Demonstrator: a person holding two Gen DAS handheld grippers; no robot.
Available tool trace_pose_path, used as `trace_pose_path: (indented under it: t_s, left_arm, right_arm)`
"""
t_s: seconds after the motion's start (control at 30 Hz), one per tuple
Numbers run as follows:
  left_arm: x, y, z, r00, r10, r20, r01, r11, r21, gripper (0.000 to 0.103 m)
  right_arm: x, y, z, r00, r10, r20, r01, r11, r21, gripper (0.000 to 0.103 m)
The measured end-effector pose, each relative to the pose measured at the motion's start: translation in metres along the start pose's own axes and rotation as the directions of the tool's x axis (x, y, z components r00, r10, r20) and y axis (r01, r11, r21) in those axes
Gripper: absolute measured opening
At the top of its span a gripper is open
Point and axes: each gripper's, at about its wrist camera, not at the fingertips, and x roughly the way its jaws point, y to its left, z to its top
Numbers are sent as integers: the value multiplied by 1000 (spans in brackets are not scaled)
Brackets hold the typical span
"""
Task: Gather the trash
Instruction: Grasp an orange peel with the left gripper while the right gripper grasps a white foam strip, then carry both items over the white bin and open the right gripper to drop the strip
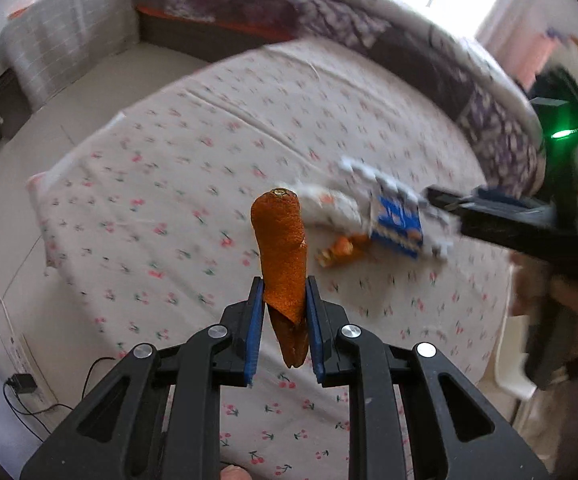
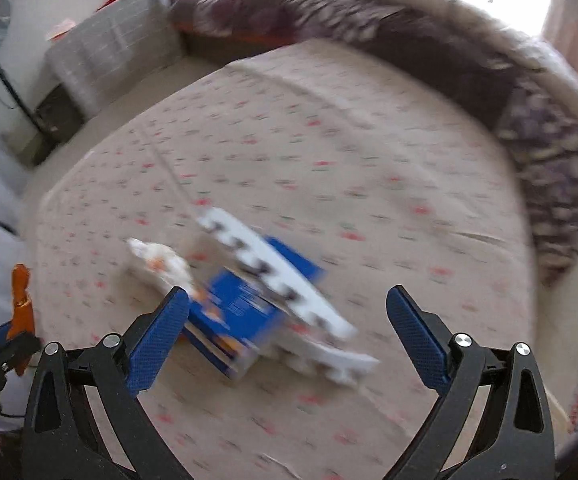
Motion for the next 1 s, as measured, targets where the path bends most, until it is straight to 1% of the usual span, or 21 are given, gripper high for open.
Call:
trace_pose_path:
  t_s: [0.03, 0.07, 0.17, 0.2, 0.27, 0.3, 0.33, 0.37, 0.4, 0.43, 0.57, 0.7, 0.8, 0.93, 1.0]
  left_arm:
    - [-4, 3, 3, 1000, -4, 12, 4, 1000, -12, 20]
    - [-7, 5, 6, 1000, -5, 20, 5, 1000, -18, 20]
    - [-7, 10, 8, 1000, -7, 22, 8, 1000, -28, 20]
    - [-6, 11, 9, 1000, -5, 19, 5, 1000, -30, 20]
    - [-5, 16, 8, 1000, 5, 9, -4, 999, -33, 20]
    - [-4, 18, 7, 1000, 10, 0, -10, 999, -32, 20]
    - [-3, 20, 7, 1000, 12, -5, -13, 999, -36, 20]
    - [-4, 21, 7, 1000, 13, -4, -13, 999, -40, 20]
    - [-6, 23, 8, 1000, 15, 2, -15, 999, -48, 20]
    - [-7, 24, 8, 1000, 18, 9, -18, 998, -52, 20]
    - [-14, 28, 10, 998, 33, 48, -29, 997, -72, 20]
    - [-24, 31, 12, 995, 39, 90, -30, 995, -98, 20]
    - [-32, 33, 14, 991, 46, 127, -31, 993, -117, 20]
    - [-44, 31, 16, 982, 62, 176, -40, 992, -122, 20]
    - [-51, 30, 16, 976, 71, 205, -45, 991, -128, 20]
  right_arm:
    - [7, 3, 4, 1000, 18, -8, -18, 1000, -5, 90]
    - [15, 8, 9, 999, 33, -13, -33, 999, -13, 90]
    - [37, 20, 12, 999, 20, -40, -22, 999, -46, 90]
    - [45, 22, 12, 998, 10, -56, -13, 998, -60, 86]
    - [59, 21, 12, 996, 10, -92, -16, 998, -65, 71]
    - [62, 20, 12, 995, 1, -97, -8, 998, -64, 52]
    - [66, 18, 11, 996, -17, -92, 12, 998, -62, 36]
    - [67, 14, 11, 996, -14, -87, 11, 999, -37, 28]
    - [67, 13, 11, 996, 7, -84, -8, 1000, -12, 21]
    - [62, 11, 12, 998, 21, -65, -20, 1000, 14, 11]
    - [40, 17, 11, 1000, -6, 7, 6, 1000, 25, 9]
    - [5, 26, 12, 994, -31, 106, 27, 999, 33, 9]
    - [-23, 33, 9, 983, -50, 175, 42, 998, 47, 9]
    - [-51, 46, 5, 965, -95, 243, 85, 995, 51, 9]
    - [-68, 50, -1, 956, -112, 271, 96, 993, 70, 9]
